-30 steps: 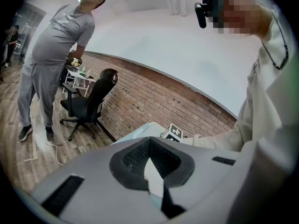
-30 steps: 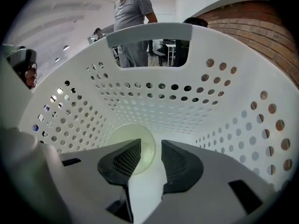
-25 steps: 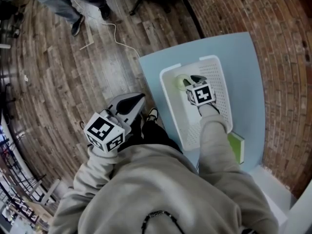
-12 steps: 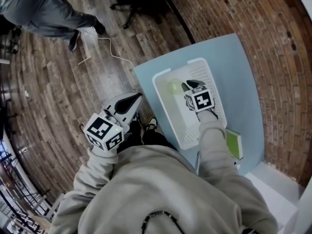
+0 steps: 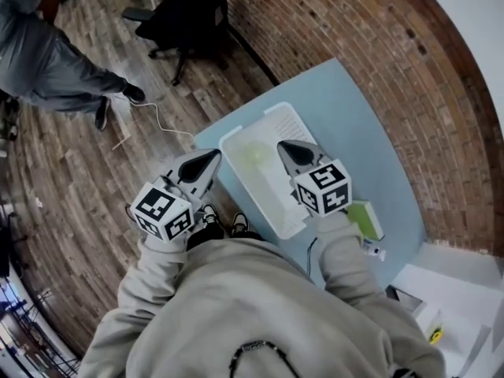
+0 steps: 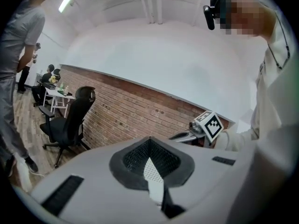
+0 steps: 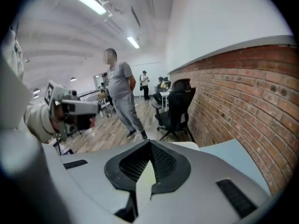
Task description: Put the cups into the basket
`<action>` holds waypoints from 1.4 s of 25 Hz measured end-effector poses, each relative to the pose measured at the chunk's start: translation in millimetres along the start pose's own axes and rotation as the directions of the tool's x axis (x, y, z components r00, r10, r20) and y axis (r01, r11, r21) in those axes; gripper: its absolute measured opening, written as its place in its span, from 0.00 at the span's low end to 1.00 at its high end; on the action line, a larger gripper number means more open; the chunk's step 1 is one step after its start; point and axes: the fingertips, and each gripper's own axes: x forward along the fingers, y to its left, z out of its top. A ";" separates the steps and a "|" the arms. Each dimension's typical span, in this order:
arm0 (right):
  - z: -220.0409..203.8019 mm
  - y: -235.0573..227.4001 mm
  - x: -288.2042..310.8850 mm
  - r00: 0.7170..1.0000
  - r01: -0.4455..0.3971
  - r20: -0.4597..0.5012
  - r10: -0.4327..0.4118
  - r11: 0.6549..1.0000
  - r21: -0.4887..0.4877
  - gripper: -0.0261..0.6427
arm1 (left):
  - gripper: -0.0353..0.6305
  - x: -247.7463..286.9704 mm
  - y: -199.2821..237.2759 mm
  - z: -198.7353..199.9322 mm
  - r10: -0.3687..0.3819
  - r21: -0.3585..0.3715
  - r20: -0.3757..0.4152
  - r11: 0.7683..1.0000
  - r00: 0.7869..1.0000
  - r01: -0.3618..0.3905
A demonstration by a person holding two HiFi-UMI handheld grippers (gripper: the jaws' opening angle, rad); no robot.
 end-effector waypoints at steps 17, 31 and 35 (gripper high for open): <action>73.9 17.7 -105.8 0.920 -0.032 0.389 -0.043 0.982 0.186 0.06 | 0.05 45.1 -74.6 52.6 -0.172 0.129 0.032 0.978 0.985 0.166; 80.5 21.5 -101.3 0.918 -0.003 0.393 -0.057 0.989 0.150 0.06 | 0.05 52.0 -82.5 53.1 -0.224 0.147 0.023 0.965 0.974 0.219; 82.2 23.2 -97.5 0.918 -0.009 0.392 -0.051 0.989 0.149 0.06 | 0.05 53.2 -80.5 52.2 -0.224 0.147 0.021 0.965 0.974 0.219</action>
